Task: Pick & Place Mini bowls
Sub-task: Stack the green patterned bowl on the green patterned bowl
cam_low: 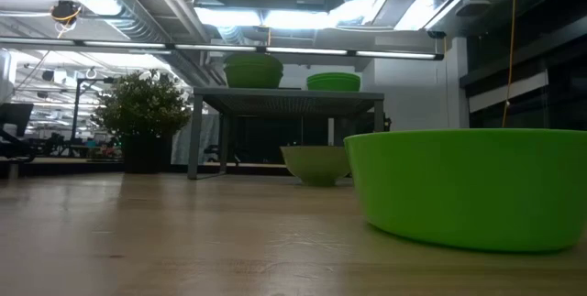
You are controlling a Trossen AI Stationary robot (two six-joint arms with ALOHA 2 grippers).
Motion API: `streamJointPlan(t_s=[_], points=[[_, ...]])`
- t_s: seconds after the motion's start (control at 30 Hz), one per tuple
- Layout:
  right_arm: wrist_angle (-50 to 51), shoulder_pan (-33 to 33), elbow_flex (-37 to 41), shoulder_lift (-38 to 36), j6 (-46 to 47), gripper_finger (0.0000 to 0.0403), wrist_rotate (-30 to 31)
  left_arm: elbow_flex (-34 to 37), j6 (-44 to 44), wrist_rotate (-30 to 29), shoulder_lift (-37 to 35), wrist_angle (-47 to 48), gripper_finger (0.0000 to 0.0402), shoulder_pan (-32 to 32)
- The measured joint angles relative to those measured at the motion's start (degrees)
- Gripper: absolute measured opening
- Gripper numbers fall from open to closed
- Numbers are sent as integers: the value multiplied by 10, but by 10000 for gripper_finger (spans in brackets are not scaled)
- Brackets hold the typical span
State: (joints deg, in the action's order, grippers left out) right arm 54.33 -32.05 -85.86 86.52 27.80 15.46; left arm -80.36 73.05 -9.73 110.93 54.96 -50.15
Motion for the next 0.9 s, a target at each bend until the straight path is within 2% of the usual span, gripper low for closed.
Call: streamJointPlan(t_s=[0.13,0.5,0.8,0.9], points=[[0,0,0,0,0,194,0,-2,39,-15,-3,27,16,0],[0,0,0,0,0,194,0,-3,110,-62,-22,80,5,10],[0,0,0,0,1,194,1,-2,119,-144,-64,96,3,48],[0,0,0,0,1,194,5,-2,119,-191,-87,98,3,63]])
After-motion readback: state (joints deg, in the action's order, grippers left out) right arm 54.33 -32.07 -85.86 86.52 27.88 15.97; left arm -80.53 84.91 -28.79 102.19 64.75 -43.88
